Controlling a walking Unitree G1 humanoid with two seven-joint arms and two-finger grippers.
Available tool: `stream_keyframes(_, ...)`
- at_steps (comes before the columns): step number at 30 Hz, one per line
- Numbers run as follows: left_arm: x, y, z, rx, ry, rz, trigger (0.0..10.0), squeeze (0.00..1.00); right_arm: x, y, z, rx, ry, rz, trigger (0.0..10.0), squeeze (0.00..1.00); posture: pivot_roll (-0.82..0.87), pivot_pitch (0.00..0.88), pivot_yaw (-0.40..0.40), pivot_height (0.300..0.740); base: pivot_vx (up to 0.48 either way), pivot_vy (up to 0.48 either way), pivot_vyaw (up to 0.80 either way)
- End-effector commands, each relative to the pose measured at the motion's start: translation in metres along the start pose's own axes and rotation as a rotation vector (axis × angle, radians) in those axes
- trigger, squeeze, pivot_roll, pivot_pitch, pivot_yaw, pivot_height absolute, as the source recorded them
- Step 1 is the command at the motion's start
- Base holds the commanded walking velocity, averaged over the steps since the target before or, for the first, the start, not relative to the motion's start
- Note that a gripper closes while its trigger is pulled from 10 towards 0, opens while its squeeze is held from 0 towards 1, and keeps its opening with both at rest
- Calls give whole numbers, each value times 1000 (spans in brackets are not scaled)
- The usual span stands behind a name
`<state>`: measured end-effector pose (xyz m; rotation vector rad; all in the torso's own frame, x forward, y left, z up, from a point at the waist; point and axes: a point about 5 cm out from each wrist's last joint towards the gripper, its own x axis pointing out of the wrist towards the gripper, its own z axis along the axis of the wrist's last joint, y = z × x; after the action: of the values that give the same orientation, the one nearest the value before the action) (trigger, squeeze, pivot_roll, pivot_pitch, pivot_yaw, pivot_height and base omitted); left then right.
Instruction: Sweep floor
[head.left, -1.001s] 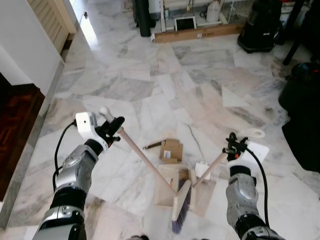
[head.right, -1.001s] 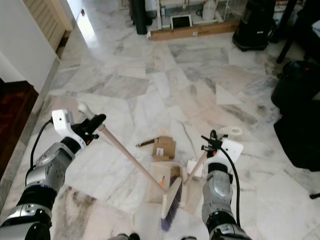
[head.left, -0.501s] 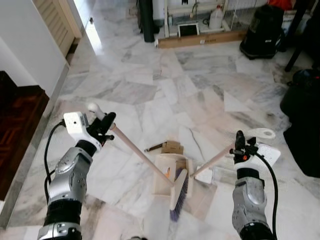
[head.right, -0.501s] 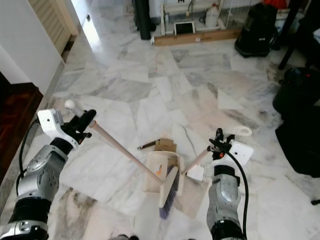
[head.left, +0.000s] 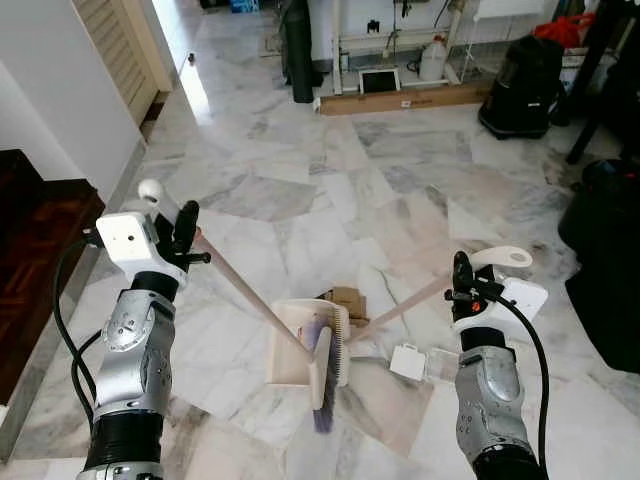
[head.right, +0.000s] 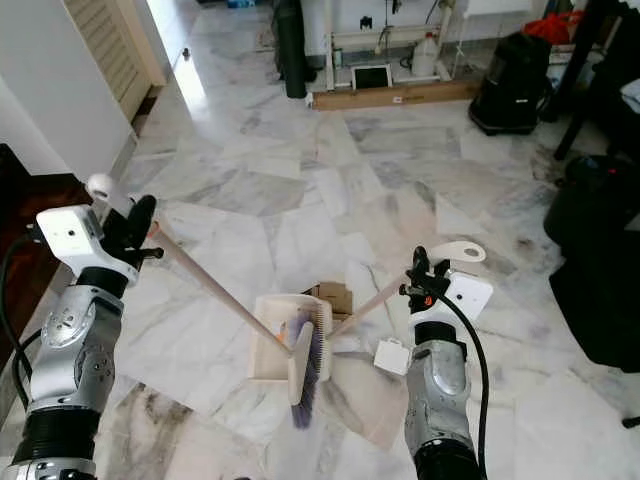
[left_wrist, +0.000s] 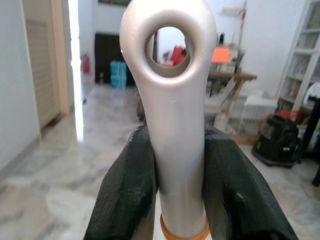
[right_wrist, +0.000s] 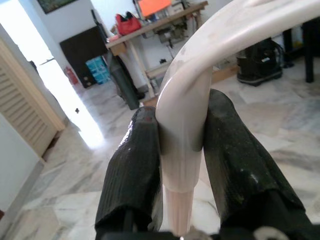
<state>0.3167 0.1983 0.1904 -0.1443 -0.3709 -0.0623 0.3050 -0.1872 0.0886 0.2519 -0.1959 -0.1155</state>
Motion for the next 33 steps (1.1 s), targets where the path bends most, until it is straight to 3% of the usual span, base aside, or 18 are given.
stream_keyframes(1, 5, 7, 24, 170, -65, 16, 10000, 0, 7, 0, 25, -4, -121, 3, 10000, 0, 46, 0, 73, 740, 0, 0, 0)
stream_keyframes(3, 13, 5, 50, 219, -148, 10, 10000, 0, 8, -2, 26, -4, -114, -1, 10000, 0, 53, 0, 71, 740, 0, 0, 0)
stream_keyframes(11, 21, 7, 82, 322, -261, 55, 10000, 0, 9, -2, 26, -6, -103, -5, 10000, 0, 61, 0, 65, 740, 0, 0, 0)
stream_keyframes(18, 13, 14, 57, 355, -173, 110, 10000, 0, 12, 1, 28, -1, -105, -6, 10000, 0, 59, 7, 63, 740, 0, 0, 0)
stream_keyframes(21, 5, 18, 34, 351, -101, 135, 10000, 0, 14, 3, 31, 5, -118, -1, 10000, 0, 57, 13, 62, 740, 0, 0, 0)
stream_keyframes(24, -1, 9, 13, 328, -40, 103, 10000, 0, 17, 6, 33, 6, -122, 12, 10000, 0, 60, 21, 62, 740, 0, 0, 0)
stream_keyframes(33, 0, -18, -10, 238, 5, 11, 10000, 0, 19, 9, 33, 17, -115, 13, 10000, 0, 56, 26, 63, 740, 0, 0, 0)
